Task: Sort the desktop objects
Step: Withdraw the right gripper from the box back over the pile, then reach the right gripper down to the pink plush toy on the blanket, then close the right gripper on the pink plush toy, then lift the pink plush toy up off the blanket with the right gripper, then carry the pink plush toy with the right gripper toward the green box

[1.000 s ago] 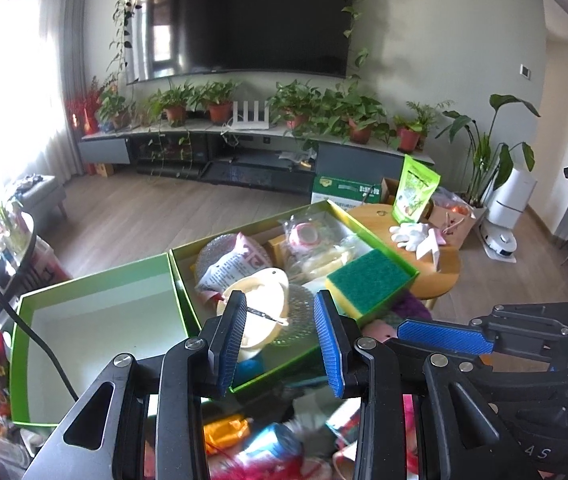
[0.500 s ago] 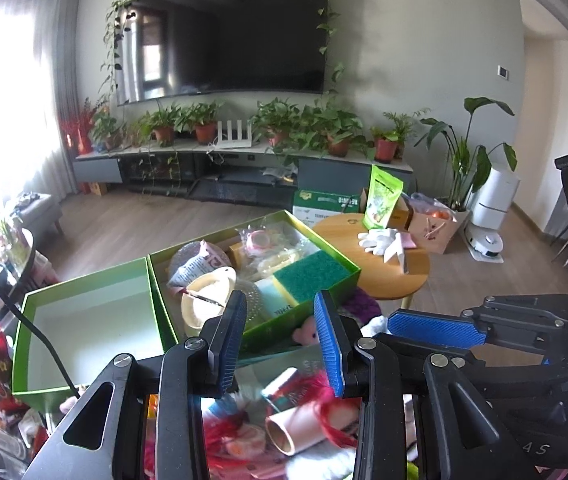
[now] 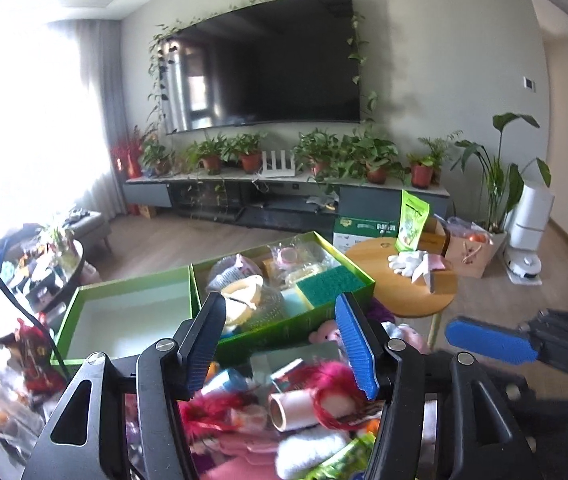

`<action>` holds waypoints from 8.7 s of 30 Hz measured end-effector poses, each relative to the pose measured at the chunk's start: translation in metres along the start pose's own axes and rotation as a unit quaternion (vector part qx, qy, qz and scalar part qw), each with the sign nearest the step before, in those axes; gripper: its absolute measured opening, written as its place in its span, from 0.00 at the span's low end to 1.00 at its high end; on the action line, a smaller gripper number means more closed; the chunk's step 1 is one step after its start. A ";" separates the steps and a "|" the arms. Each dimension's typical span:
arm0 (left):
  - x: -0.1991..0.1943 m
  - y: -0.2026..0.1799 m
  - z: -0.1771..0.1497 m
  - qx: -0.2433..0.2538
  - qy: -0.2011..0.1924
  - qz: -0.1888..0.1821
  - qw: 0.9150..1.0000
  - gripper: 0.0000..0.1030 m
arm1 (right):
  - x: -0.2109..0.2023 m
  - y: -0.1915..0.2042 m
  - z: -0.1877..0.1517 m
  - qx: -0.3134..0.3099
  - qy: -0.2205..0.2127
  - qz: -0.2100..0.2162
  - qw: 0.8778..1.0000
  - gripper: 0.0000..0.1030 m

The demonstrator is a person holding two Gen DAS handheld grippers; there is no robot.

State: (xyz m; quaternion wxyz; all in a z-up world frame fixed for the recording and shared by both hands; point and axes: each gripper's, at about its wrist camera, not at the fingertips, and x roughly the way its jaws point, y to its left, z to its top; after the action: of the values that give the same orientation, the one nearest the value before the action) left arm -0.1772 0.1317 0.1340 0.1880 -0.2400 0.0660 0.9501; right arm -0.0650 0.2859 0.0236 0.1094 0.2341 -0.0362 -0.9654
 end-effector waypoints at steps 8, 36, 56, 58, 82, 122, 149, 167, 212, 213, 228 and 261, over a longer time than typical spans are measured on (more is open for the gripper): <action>-0.024 -0.022 -0.034 -0.018 -0.010 0.001 1.000 0.56 | -0.036 -0.003 -0.059 -0.021 -0.002 0.007 1.000 0.25; -0.039 -0.109 -0.112 -0.003 0.025 -0.033 0.999 0.56 | -0.099 -0.064 -0.164 0.060 -0.002 -0.047 0.997 0.29; -0.002 -0.177 -0.148 0.063 0.093 -0.083 0.990 0.56 | -0.074 -0.122 -0.214 0.139 0.039 -0.076 0.987 0.32; -0.001 -0.181 -0.149 0.069 0.094 -0.090 0.989 0.56 | -0.071 -0.124 -0.216 0.143 0.041 -0.074 0.986 0.32; 0.014 -0.192 -0.160 0.095 0.135 -0.119 0.979 0.56 | -0.029 -0.148 -0.227 0.193 0.102 -0.072 0.973 0.21; -0.012 -0.188 -0.161 0.077 0.168 -0.237 0.954 0.29 | -0.038 -0.139 -0.213 0.233 0.099 0.028 0.967 0.09; -0.024 -0.135 -0.130 0.039 0.107 -0.196 0.974 0.26 | -0.033 -0.097 -0.154 0.144 0.060 0.023 0.987 0.10; -0.035 -0.068 -0.108 -0.003 0.063 -0.156 0.986 0.26 | -0.006 -0.045 -0.105 0.083 0.050 0.062 0.993 0.10; 0.038 -0.021 -0.040 -0.018 0.038 -0.158 0.987 0.26 | 0.075 -0.059 -0.019 0.053 0.051 0.057 0.996 0.10; 0.042 -0.021 -0.038 -0.018 0.039 -0.159 0.986 0.26 | 0.076 -0.061 -0.018 0.054 0.051 0.056 0.996 0.10; 0.090 -0.019 -0.007 -0.019 0.049 -0.169 0.984 0.26 | 0.113 -0.094 0.007 0.067 0.048 0.050 0.995 0.10; 0.214 -0.020 0.066 0.009 0.097 -0.165 0.981 0.26 | 0.207 -0.175 0.067 0.105 0.061 0.061 0.991 0.10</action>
State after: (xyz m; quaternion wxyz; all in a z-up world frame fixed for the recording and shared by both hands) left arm -0.3721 0.2345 0.0882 0.3370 -0.3372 0.0515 0.8775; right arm -0.3095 0.4098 -0.0301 0.1450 0.3001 -0.1449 -0.9316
